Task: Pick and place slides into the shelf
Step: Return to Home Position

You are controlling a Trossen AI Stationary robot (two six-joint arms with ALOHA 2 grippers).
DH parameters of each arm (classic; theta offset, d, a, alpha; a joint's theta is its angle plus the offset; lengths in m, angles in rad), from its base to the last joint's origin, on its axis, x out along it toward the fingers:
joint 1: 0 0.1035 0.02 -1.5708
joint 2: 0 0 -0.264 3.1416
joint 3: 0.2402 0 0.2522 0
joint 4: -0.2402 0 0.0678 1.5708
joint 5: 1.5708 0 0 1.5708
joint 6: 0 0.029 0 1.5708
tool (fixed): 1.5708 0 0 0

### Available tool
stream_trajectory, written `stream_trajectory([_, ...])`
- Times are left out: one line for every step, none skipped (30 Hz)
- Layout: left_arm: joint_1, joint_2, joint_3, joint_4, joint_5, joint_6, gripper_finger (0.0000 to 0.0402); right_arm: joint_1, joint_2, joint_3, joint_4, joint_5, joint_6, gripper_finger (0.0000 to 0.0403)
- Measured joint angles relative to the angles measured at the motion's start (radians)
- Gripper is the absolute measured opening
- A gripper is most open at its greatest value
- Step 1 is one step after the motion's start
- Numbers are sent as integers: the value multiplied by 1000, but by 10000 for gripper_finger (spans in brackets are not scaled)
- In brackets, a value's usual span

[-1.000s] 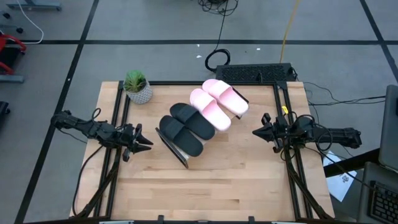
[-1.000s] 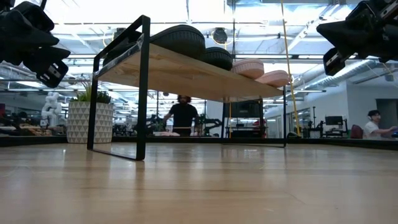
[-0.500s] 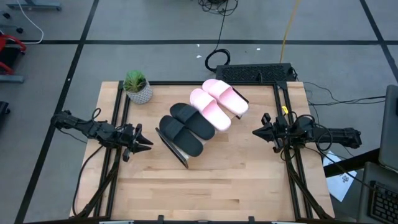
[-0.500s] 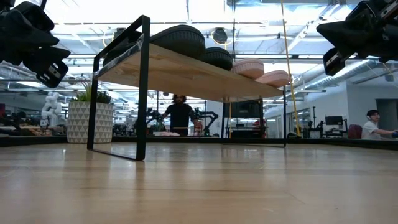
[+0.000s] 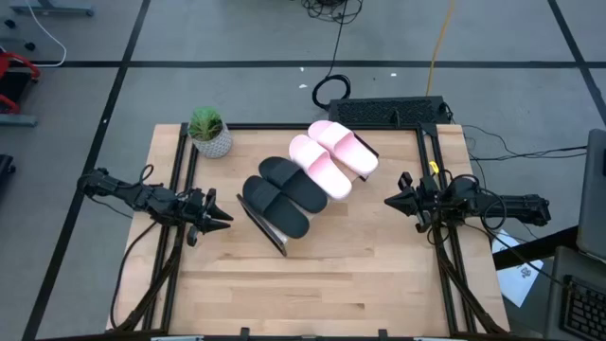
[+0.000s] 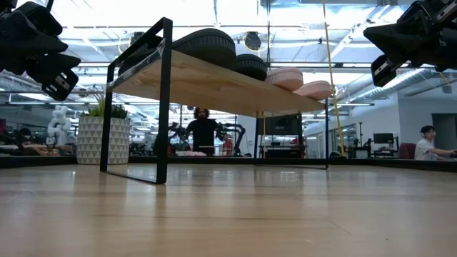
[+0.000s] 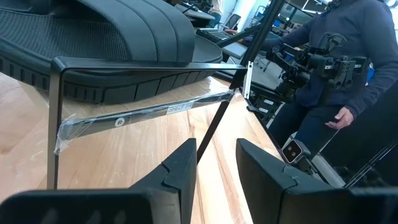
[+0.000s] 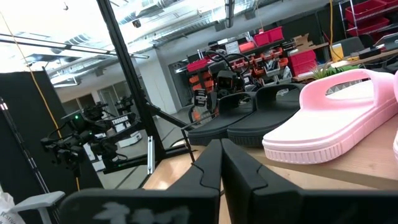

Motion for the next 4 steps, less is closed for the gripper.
stream_trajectory([0, 0, 0, 0, 0, 0, 113, 0, 0, 0, 0, 0, 0, 0])
stream_trajectory([0, 0, 0, 0, 0, 0, 113, 0, 0, 0, 0, 0, 0, 0])
stream_trajectory([0, 0, 0, 0, 0, 0, 113, 0, 0, 0, 0, 0, 0, 0])
stream_trajectory([0, 0, 0, 0, 0, 0, 113, 0, 0, 0, 0, 0, 0, 0])
